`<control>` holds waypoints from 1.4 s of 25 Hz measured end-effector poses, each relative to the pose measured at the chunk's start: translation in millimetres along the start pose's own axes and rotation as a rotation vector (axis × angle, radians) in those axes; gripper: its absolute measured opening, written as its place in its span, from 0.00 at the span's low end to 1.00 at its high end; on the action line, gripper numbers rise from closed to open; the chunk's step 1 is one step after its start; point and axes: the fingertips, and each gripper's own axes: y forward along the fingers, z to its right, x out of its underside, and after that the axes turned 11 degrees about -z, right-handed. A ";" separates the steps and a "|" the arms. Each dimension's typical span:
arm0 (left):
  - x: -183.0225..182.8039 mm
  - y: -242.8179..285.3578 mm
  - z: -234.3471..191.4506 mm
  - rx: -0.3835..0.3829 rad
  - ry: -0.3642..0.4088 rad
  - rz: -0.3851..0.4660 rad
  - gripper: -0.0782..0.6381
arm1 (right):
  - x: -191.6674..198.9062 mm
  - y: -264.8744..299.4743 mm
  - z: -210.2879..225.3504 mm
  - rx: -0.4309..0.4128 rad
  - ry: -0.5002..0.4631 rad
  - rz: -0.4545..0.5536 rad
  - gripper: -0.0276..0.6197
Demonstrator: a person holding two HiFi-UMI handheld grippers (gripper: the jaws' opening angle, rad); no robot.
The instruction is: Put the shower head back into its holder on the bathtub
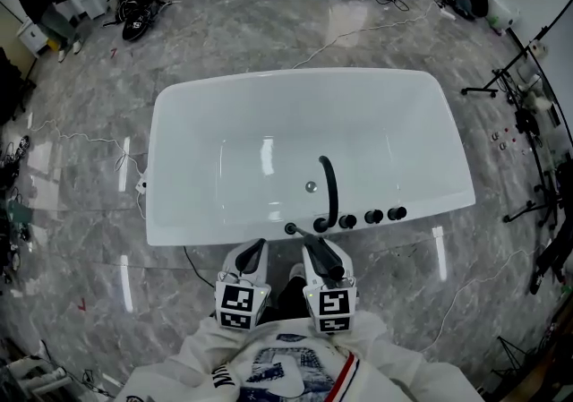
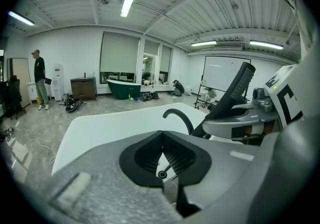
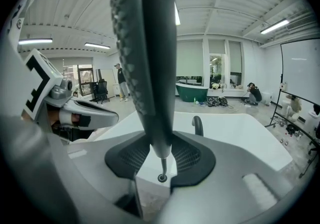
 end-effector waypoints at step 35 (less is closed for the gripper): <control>13.0 43.7 -35.3 -0.050 -0.048 -0.059 0.11 | 18.0 71.9 1.6 -0.088 -0.041 -0.117 0.25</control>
